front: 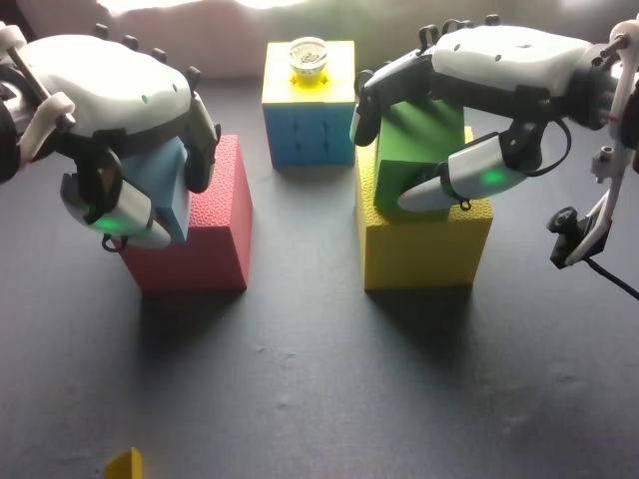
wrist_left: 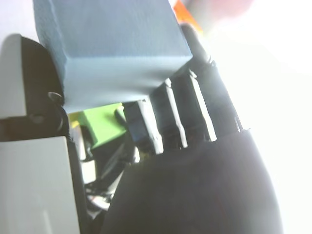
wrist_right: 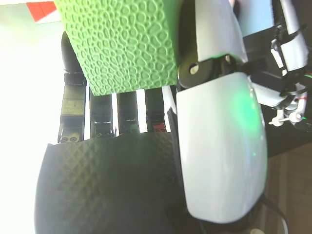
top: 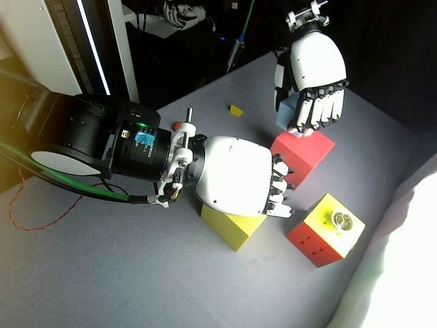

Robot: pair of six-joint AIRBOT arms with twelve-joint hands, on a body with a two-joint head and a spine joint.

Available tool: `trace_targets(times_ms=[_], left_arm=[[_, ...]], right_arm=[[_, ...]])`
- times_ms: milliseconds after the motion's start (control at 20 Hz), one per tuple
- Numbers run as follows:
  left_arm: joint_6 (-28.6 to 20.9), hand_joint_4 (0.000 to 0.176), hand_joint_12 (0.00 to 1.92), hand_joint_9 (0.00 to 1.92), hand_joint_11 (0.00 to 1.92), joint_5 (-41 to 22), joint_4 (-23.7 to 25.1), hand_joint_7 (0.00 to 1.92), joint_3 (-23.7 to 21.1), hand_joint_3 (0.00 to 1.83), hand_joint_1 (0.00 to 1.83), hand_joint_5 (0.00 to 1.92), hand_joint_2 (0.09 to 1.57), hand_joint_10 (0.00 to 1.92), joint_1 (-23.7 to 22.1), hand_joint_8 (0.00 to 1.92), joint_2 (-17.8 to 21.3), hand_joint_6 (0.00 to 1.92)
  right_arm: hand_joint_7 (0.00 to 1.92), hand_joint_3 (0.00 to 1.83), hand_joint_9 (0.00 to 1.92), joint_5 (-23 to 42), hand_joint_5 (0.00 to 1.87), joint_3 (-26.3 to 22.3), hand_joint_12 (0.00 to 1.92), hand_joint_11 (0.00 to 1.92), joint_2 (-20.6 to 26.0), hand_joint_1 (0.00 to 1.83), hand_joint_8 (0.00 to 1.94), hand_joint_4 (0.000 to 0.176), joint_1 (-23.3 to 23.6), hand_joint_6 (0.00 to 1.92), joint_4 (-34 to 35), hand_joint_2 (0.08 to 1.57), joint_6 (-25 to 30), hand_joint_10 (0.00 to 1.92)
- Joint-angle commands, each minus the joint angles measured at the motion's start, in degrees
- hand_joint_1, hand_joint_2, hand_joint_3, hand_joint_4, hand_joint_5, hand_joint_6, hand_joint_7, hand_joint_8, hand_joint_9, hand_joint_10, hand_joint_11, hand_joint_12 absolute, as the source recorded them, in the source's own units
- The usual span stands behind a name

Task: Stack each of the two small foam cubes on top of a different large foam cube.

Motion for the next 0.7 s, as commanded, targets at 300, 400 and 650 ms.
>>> trace_targets(times_ms=[300,400,650], left_arm=[[-0.3,0.000,1.84,0.81,0.59,1.9,2.2,0.98,3.3,0.01,1.36,1.01,1.12,1.46,-1.1,1.16,-1.3,0.70],[-0.5,0.000,1.85,0.80,0.61,2.4,2.2,0.95,4.2,0.00,1.37,0.98,1.14,1.48,-1.2,1.21,-2.1,0.72],[-0.9,0.000,1.86,0.81,0.63,3.8,2.2,0.95,6.6,0.00,1.28,1.01,1.13,1.54,-1.4,1.30,-4.5,0.71]], right_arm=[[0.80,0.00,0.71,-0.2,0.87,0.0,1.42,0.34,0.1,1.19,1.41,0.000,-0.6,1.02,-1.0,1.20,-1.5,0.93],[0.78,0.00,0.67,-0.2,0.86,0.0,1.46,0.29,0.1,1.19,1.45,0.000,-0.6,1.03,-1.0,1.21,-1.5,0.95],[0.80,0.00,0.68,-0.3,0.85,0.0,1.43,0.31,0.2,1.19,1.43,0.000,-0.4,1.04,0.6,1.20,-1.5,0.96]])
